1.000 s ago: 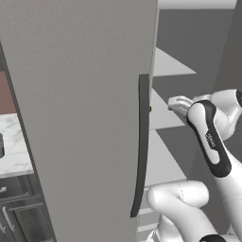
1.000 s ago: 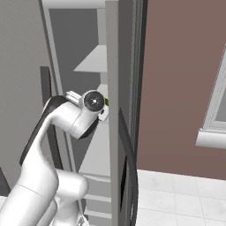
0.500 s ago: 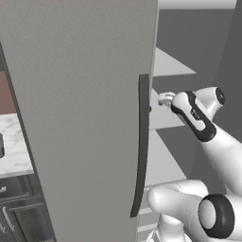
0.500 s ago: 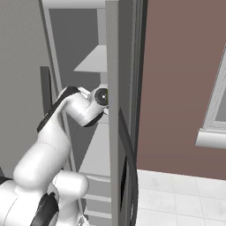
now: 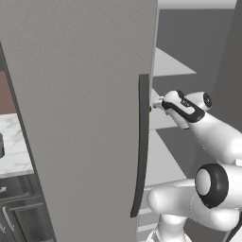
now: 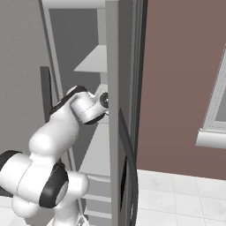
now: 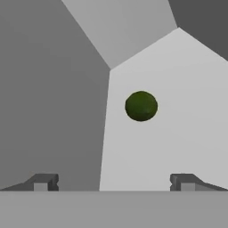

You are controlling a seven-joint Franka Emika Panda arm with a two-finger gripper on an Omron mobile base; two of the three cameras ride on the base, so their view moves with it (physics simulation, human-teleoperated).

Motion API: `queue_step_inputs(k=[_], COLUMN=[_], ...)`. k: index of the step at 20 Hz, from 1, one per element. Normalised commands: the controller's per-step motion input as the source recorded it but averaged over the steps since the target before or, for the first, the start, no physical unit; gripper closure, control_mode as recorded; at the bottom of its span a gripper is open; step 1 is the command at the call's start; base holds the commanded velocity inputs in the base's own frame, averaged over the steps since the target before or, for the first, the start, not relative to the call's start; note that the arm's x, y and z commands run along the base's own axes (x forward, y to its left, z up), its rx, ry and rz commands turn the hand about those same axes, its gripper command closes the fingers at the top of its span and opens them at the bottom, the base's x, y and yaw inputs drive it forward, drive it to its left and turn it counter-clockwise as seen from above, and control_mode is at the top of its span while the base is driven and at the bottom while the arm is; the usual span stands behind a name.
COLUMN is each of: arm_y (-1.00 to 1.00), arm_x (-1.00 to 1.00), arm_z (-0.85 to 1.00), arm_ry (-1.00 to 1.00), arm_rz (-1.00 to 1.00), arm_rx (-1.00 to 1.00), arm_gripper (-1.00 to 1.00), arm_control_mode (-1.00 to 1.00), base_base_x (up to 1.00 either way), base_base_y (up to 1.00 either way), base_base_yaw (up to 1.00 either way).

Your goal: Take the avocado and lime out of the freezer and place them in the tupperware container on the counter. Then put the tupperware containing the vegetables back in the freezer.

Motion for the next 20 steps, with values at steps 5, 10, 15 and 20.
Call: queue_step_inputs(k=[5, 10, 15, 20], arm_y=[0.00, 0.00, 0.00, 0.00], arm_x=[0.50, 0.48, 0.42, 0.45], arm_z=[-0.22, -0.13, -0.14, -0.16], arm_ry=[0.00, 0.02, 0.07, 0.08], arm_rz=[0.00, 0.00, 0.00, 0.00], arm_rx=[0.00, 0.00, 0.00, 0.00], arm_gripper=[-1.00, -1.00, -1.00, -1.00], arm_control_mode=[-1.00, -1.00, -1.00, -1.00], base_base_x=[0.00, 0.00, 0.00, 0.00], base_base_y=[0.00, 0.00, 0.00, 0.00], base_base_yaw=[0.00, 0.00, 0.00, 0.00])
